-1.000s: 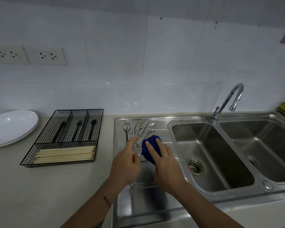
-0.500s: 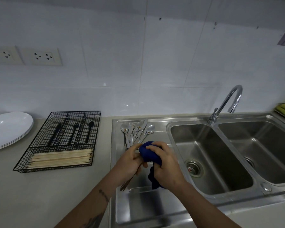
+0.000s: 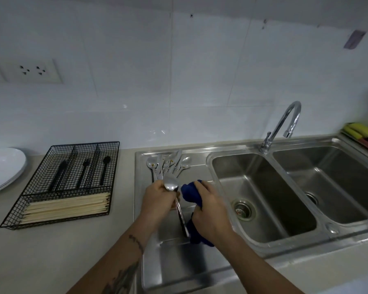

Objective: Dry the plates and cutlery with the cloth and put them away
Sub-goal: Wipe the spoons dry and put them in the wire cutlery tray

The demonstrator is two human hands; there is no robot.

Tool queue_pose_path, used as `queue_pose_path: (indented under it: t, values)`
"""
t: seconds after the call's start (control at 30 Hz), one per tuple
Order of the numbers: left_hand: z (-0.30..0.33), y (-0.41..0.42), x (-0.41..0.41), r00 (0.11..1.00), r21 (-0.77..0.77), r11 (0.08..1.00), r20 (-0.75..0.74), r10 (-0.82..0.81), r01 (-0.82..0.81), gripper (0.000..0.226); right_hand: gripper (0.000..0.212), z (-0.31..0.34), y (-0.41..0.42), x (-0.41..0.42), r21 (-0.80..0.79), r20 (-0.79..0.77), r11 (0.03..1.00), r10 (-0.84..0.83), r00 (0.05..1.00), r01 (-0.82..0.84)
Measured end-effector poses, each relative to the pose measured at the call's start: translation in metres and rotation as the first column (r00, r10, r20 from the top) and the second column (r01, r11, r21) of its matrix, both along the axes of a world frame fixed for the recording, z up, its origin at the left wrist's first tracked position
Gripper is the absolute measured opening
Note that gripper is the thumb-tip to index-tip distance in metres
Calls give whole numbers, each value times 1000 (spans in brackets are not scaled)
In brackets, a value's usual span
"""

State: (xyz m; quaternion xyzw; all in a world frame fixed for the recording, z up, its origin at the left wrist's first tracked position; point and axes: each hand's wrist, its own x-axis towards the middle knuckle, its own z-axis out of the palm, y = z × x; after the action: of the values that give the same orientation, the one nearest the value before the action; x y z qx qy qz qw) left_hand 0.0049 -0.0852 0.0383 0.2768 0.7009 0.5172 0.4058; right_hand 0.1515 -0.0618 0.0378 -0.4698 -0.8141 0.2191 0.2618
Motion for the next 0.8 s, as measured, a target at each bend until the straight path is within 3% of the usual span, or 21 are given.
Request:
queue_pose_path:
  t: [0.17,0.3,0.43,0.57,0.8]
  values:
    - [11,5,-7,936,61,953,215,278,-297,23,83,-23,-17,-13,-104,135,991,101,986,-88]
    - [15,-2,-10,821,63,905,450,351,-421,32,75,-30,-19,-7,-90,10,994,62,998,-61]
    - [31,-10,-7,757,48,942,610,236,-333,21,60,-19,-2,-5,13,-10,1000,19,1000,-19]
    - [41,-19,-23,819,19,992,566,95,-128,14,53,-6,20,10,81,58,997,5,998,-9]
    - [36,-25,-3,747,-19,973,637,189,-230,12,89,0,-9,-3,296,338,951,-18,941,-88]
